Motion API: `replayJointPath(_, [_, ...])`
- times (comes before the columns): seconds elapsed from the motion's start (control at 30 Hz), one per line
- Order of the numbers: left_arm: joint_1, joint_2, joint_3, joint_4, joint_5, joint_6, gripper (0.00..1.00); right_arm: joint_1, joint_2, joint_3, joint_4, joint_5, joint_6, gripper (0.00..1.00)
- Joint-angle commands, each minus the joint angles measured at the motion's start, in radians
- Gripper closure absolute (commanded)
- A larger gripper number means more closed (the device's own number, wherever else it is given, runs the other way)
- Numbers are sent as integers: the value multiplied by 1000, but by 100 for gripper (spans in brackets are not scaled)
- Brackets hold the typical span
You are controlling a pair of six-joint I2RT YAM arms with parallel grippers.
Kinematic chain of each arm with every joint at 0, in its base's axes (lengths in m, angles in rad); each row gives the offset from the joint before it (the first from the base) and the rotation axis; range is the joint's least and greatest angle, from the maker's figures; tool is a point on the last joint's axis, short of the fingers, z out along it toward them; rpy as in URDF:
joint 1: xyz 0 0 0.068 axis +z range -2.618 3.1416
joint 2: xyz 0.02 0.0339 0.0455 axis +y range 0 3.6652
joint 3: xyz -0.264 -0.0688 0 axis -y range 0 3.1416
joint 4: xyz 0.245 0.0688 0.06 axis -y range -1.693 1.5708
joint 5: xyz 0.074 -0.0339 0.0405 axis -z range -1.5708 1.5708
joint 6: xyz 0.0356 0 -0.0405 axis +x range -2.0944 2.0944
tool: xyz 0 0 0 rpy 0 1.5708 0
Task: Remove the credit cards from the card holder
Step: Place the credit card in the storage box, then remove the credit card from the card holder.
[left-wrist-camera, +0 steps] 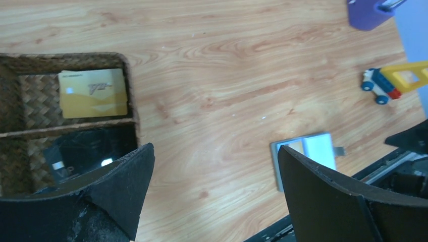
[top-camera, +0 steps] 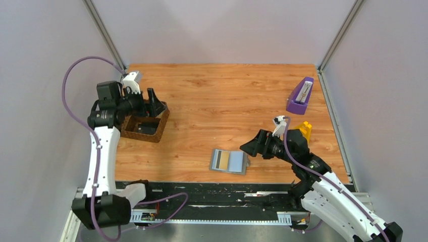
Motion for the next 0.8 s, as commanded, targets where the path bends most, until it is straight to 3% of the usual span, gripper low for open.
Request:
replayJointPath(0.0, [-32,-120,-66,76,55,-248,0,2,-2,-17,15,-69,78,16])
replayJointPath(0.2, [-128,-148,-145,-50,97,-249,0,2,62,-67,62,-118,172,26])
replayJointPath(0.57, [-398,-287,-505,341,97,-494,0,102,328,-67,278,-109,291,42])
replayJointPath(0.77, [-573,-230,-523,396,-62,-543,0,150,502,17,303,-51,263,55])
